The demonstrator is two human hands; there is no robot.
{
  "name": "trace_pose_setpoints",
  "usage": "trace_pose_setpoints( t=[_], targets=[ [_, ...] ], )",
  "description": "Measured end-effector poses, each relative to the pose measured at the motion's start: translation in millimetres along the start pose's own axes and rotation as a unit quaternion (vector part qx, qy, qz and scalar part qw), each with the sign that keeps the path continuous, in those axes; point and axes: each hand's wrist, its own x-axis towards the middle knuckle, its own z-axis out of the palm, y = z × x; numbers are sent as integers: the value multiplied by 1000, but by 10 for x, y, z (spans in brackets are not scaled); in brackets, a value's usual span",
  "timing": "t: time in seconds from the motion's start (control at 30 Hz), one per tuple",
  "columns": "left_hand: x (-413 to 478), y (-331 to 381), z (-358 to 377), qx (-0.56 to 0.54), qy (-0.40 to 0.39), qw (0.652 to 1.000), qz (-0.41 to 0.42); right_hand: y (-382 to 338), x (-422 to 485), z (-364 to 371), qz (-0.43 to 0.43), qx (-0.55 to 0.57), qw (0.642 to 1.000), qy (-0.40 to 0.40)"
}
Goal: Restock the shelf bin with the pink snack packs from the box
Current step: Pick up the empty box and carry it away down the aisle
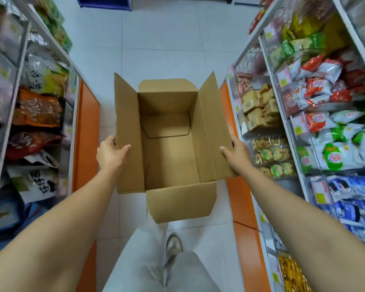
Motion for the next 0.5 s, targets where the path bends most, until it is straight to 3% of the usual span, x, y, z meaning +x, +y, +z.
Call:
trace_pose_setpoints(
  t=[0.5],
  targets=[
    [2015,1070,72,-22,5,1000,-6,-998,2127,-90,-20,4,1000,13]
  ],
)
